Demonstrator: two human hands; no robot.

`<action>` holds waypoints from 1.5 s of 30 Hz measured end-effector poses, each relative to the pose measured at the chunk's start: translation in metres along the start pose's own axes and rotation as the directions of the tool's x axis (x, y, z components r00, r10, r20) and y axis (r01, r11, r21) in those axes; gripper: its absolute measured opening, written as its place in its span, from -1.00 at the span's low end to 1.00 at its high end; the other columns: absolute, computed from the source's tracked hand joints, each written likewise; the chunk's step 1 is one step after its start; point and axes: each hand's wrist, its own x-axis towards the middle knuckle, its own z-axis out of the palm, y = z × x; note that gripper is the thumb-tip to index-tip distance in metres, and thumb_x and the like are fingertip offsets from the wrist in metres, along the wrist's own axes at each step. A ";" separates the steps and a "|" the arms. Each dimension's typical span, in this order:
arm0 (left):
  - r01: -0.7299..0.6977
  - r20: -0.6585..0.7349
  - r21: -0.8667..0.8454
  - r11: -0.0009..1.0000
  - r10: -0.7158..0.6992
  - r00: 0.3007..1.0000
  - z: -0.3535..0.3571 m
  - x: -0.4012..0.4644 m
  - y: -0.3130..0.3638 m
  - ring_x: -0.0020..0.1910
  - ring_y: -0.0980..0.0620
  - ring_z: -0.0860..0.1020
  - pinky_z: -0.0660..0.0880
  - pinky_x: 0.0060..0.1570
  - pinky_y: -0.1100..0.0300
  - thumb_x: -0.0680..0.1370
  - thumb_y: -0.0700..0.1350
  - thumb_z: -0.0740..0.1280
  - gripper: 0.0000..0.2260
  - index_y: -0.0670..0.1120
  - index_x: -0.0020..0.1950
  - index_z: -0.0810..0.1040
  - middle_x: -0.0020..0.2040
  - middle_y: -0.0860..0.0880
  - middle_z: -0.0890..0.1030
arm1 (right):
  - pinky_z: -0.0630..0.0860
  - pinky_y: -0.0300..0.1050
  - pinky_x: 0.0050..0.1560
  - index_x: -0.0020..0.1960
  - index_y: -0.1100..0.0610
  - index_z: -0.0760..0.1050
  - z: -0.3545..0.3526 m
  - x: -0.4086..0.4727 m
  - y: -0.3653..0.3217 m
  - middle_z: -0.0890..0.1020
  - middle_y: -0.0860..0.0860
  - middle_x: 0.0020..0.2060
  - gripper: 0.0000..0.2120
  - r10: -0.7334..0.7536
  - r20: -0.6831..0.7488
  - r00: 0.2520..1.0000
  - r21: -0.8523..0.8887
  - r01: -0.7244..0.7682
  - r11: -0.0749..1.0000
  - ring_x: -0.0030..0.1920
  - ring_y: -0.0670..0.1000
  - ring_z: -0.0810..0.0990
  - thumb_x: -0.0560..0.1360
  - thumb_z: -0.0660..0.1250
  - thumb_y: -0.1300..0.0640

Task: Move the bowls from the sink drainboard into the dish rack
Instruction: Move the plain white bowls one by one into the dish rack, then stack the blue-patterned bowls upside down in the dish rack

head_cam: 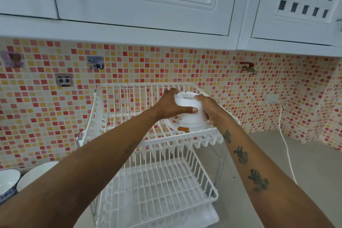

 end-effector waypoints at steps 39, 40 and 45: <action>0.493 -0.378 -0.541 0.681 -0.721 0.581 -0.355 -0.361 -0.267 0.10 -0.05 0.55 0.35 0.12 0.06 0.66 0.19 -0.06 -0.50 -0.07 -0.08 0.56 0.09 -0.09 0.61 | 0.39 0.02 0.20 0.24 0.23 0.48 0.494 -0.204 -0.048 0.54 0.15 0.20 -0.70 -0.361 0.636 0.682 0.143 0.356 0.924 0.25 0.14 0.49 0.60 0.15 0.11; 0.502 -0.384 -0.555 0.663 -0.740 0.553 -0.357 -0.373 -0.280 0.08 -0.05 0.56 0.39 0.08 0.10 0.66 0.19 -0.06 -0.49 -0.09 -0.03 0.57 0.08 -0.09 0.62 | 0.38 0.03 0.23 0.27 0.23 0.46 0.510 -0.204 -0.038 0.52 0.16 0.27 -0.68 -0.309 0.661 0.684 0.119 0.312 0.943 0.27 0.15 0.48 0.60 0.16 0.11; 0.462 -0.394 -0.690 0.557 -0.824 0.407 -0.353 -0.416 -0.355 -0.20 -0.11 0.54 0.45 -0.34 0.26 0.68 0.09 0.05 -0.43 -0.14 -0.32 0.64 -0.38 -0.04 0.65 | 0.38 -0.04 0.20 0.29 0.17 0.46 0.573 -0.194 0.019 0.51 0.09 0.26 -0.66 -0.126 0.702 0.701 0.003 0.174 0.985 0.25 0.14 0.48 0.58 0.19 0.06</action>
